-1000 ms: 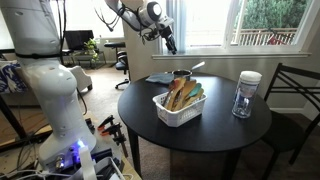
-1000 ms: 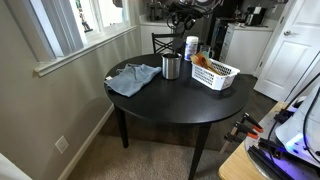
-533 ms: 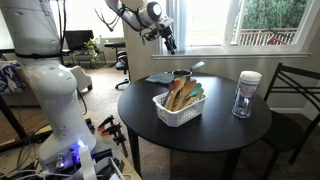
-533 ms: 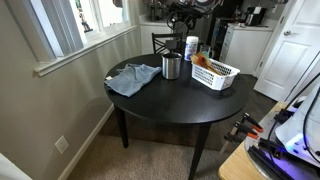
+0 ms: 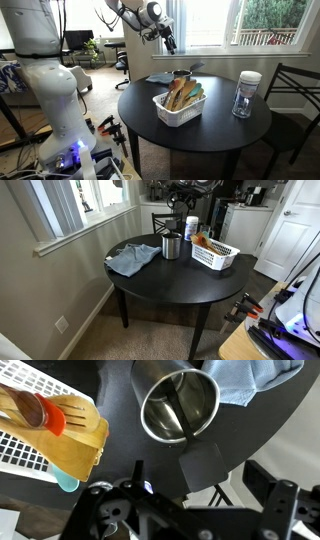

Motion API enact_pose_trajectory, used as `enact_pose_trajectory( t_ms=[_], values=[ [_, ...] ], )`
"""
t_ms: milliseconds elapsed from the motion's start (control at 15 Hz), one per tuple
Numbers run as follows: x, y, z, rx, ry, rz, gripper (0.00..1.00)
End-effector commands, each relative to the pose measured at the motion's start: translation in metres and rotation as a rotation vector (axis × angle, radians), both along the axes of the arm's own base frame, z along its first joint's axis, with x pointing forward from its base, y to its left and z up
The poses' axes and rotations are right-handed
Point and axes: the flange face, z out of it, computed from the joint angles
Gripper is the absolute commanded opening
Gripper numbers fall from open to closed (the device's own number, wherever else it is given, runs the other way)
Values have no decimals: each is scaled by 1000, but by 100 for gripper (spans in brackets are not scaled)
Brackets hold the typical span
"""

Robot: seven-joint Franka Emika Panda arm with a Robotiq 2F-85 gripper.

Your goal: Remove the black spatula from the white rack and put it inside the silver tin

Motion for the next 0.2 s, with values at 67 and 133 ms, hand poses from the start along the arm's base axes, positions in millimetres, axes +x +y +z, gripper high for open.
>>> enact_pose_trajectory(
  t_ms=[67, 133],
  values=[
    [0, 0, 1, 0, 1, 0, 100],
    [0, 0, 1, 0, 1, 0, 100]
  ],
)
